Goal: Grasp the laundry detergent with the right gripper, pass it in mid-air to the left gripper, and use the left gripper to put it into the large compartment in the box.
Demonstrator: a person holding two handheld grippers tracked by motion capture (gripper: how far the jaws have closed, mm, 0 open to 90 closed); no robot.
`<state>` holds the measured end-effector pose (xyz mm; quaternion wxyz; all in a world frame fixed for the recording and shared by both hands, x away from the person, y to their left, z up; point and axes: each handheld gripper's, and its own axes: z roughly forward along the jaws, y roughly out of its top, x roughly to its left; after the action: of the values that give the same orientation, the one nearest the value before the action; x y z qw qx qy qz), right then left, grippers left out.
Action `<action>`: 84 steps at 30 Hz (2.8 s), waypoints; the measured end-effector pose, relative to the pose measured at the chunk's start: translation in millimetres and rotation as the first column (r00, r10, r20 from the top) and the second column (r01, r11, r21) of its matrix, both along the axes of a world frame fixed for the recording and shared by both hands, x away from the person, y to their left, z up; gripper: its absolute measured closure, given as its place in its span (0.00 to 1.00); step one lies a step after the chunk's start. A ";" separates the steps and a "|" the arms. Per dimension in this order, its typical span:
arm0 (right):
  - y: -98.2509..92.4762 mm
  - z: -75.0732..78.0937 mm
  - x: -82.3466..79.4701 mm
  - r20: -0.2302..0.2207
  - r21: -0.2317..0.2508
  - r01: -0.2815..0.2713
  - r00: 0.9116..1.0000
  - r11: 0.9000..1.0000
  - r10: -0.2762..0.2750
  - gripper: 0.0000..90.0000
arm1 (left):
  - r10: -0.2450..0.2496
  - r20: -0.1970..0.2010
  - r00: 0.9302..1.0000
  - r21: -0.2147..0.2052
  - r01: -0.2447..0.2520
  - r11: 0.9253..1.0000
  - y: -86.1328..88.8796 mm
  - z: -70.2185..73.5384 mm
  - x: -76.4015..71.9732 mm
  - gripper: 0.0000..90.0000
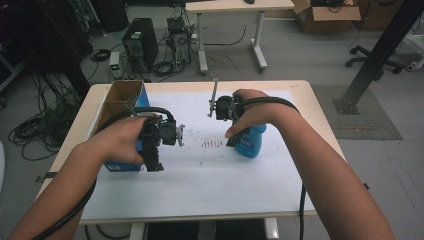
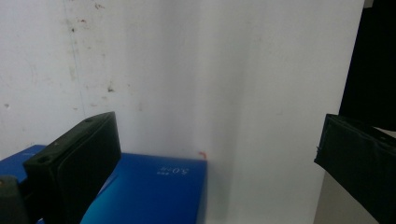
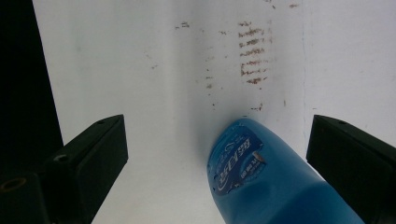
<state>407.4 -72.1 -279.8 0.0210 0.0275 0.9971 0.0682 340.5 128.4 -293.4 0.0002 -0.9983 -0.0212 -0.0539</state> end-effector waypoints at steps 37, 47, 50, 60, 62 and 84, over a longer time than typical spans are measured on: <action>-42.1 -7.7 -65.3 0.015 0.025 -0.043 0.999 0.999 0.042 0.06 | -0.015 0.010 1.000 0.014 0.015 1.000 -7.8 4.3 -5.6 0.00; -77.6 -13.5 -84.3 0.011 0.042 0.009 1.000 0.999 -0.009 0.06 | -0.024 0.017 1.000 0.016 0.024 1.000 -14.7 8.3 -8.0 0.00; -90.2 -17.3 -89.2 0.009 0.053 0.031 0.999 0.998 -0.031 0.06 | -0.029 0.020 0.999 0.010 0.029 1.000 -16.9 9.9 -8.7 0.00; -125.7 -39.1 -91.0 -0.010 0.149 0.165 0.986 0.975 -0.165 0.06 | -0.034 0.026 0.999 0.010 0.034 0.999 -17.8 13.0 -8.6 0.00; -130.5 -43.5 -89.1 -0.010 0.165 0.180 0.983 0.970 -0.181 0.06 | -0.036 0.024 0.999 0.011 0.036 0.999 -17.5 13.3 -8.5 0.00; -160.3 -86.0 -68.7 -0.026 0.405 0.316 0.942 0.858 -0.335 0.03 | -0.027 0.016 0.999 0.023 0.027 0.999 -13.5 10.5 -7.1 0.00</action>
<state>338.7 -232.3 -365.8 0.0486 0.1977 0.9416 0.2683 333.4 114.9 -282.9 0.0109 -0.9980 -0.0070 -0.0624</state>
